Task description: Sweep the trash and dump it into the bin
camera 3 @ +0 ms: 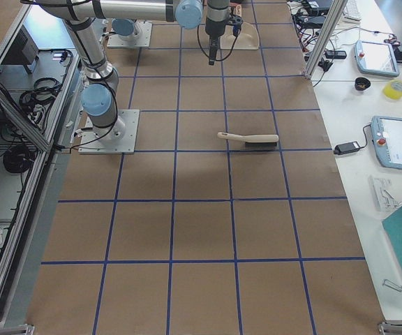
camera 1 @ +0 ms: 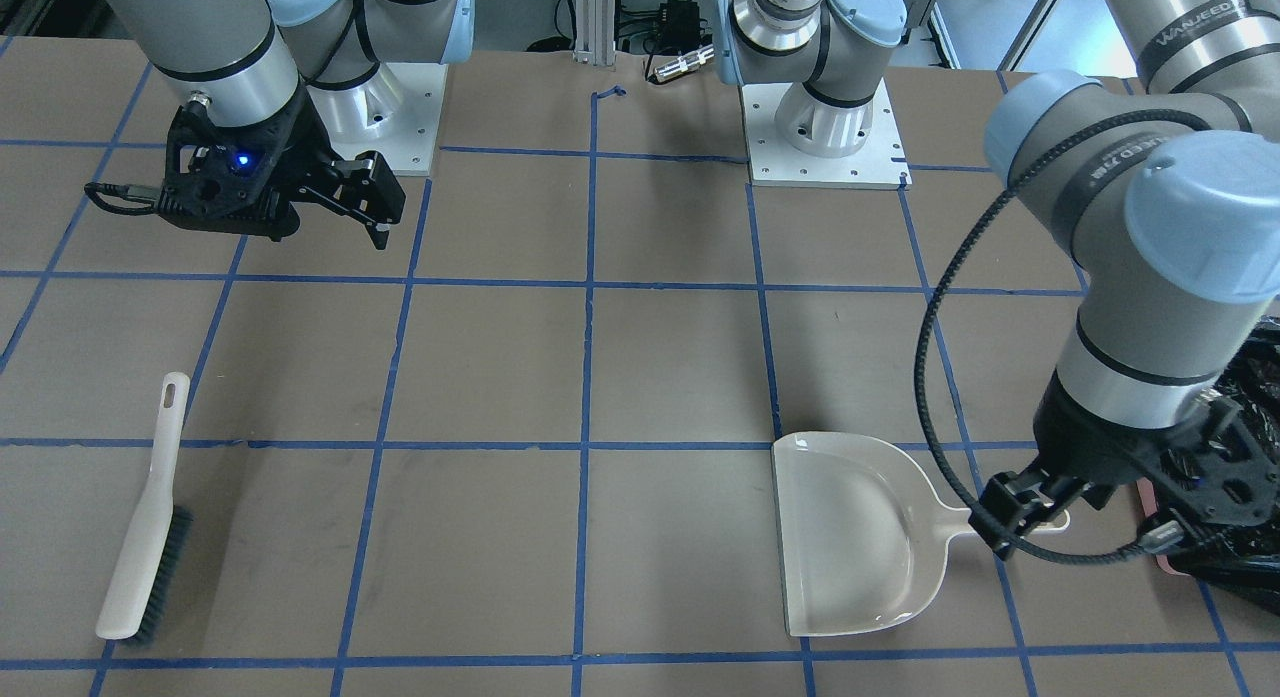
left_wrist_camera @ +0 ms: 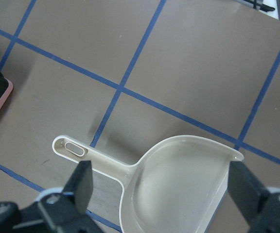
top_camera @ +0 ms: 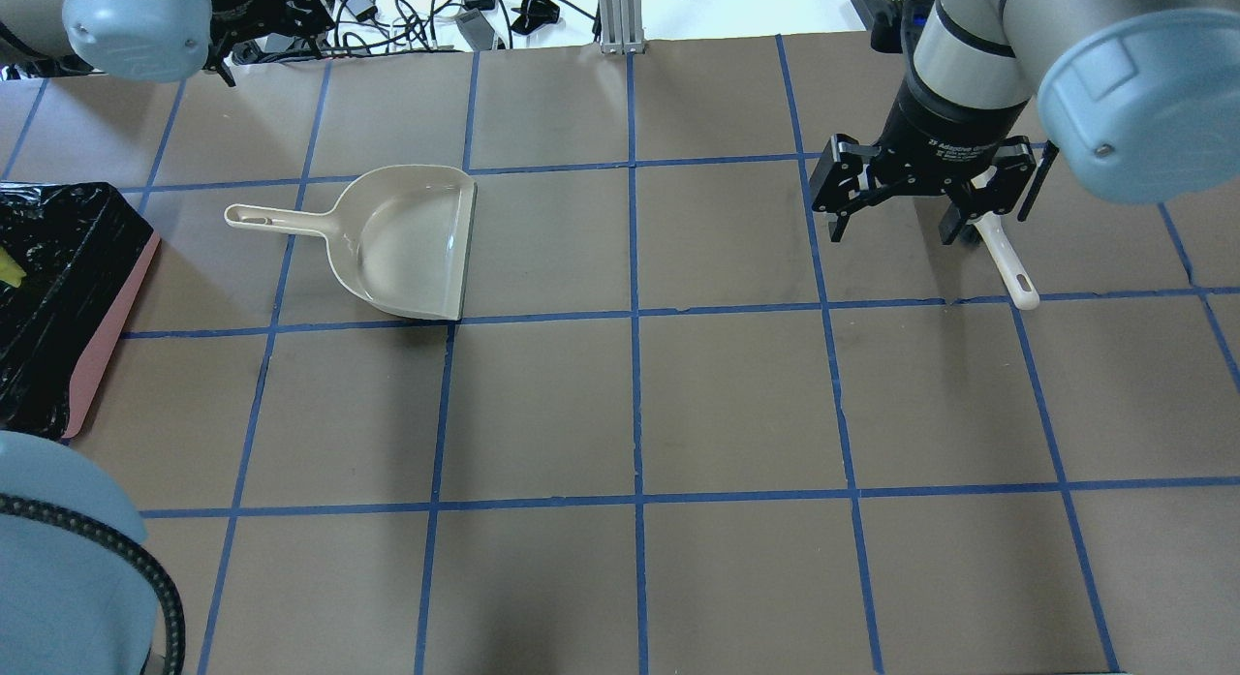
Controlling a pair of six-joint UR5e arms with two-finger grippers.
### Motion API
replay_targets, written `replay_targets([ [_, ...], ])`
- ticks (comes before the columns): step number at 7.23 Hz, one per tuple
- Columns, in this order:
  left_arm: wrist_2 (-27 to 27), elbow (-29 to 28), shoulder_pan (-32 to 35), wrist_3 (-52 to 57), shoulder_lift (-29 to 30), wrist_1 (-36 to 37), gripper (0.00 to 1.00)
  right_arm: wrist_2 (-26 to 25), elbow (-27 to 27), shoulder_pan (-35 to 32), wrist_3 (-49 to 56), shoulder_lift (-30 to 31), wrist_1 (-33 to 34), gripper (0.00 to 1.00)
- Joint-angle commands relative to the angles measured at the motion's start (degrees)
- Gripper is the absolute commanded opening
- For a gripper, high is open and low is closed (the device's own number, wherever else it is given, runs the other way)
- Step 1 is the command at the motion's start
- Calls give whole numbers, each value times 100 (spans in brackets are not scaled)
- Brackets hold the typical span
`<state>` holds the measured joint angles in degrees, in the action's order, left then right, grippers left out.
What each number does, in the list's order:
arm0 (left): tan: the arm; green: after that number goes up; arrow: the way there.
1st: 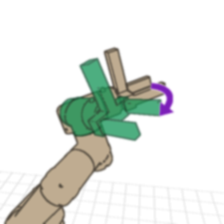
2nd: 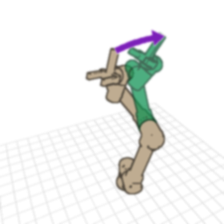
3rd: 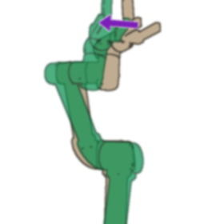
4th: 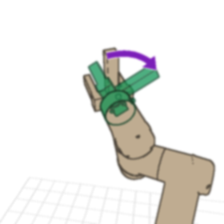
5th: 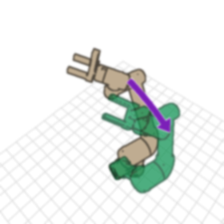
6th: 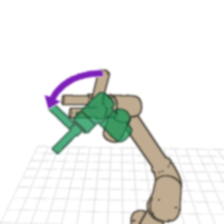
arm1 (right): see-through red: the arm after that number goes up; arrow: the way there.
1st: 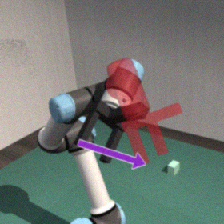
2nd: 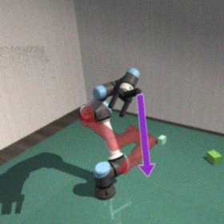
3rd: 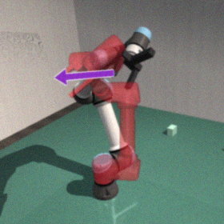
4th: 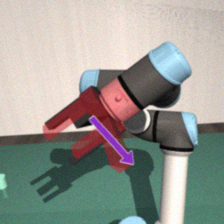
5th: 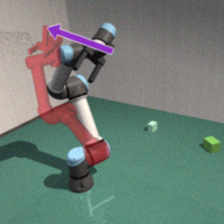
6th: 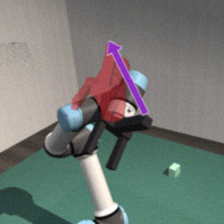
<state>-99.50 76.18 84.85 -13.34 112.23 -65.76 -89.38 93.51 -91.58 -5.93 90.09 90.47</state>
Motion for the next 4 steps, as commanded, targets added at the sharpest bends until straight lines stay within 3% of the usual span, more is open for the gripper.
replay_targets([
  [1,18,360,373,894,-323,-295,100,0,9,0,-4,0,6,100],
  [2,645,432,375,921,-542,-680,100,17,9,0,-4,0,6,100],
  [4,897,511,383,1122,-851,-1612,100,-9,1,0,-13,0,58,100],
])
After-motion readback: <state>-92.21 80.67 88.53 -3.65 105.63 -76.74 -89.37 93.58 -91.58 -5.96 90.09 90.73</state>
